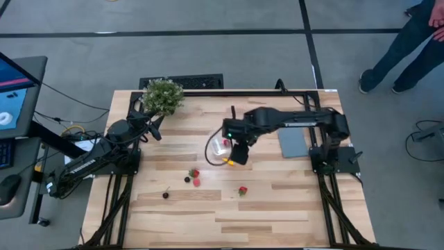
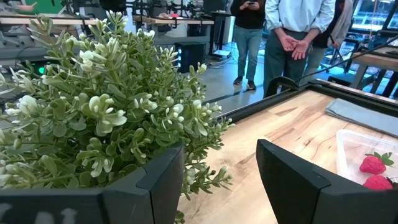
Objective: Pick and placing Produce into tupperware
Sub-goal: Put the strawberry into the transparent bin
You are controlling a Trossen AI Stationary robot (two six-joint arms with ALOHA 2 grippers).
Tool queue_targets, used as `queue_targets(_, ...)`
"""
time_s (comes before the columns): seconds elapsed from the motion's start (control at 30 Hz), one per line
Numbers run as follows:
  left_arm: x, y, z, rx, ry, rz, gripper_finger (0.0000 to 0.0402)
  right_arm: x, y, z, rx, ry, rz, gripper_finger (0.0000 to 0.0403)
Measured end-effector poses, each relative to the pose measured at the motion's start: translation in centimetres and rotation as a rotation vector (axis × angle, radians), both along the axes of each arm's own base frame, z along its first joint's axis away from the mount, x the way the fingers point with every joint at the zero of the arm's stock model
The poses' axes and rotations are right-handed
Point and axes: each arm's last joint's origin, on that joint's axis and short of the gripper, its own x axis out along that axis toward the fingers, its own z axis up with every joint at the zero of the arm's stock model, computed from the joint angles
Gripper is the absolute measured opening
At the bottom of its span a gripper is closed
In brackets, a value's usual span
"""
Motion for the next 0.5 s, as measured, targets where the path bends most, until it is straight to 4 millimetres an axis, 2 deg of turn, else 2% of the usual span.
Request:
queue_targets(0.17,0.0,0.0,0.0,-0.002,-0.001,-0.018,0.0192,-0.7,2.9,0.6,0.028,-0.008,-0.025,0.0199)
queue_targets(0.3,0.1,-0.1,0.0,-0.003,-0.002,-0.030,0.0192,-1.1,5.9,0.5,0.017,0.002,0.131,0.0217)
queue_targets(0.5,0.1,-0.1,0.0,-0.004,-0.001,-0.033,0.0192,-0.9,9.2,-1.0,0.013,0.037,0.273,0.0257)
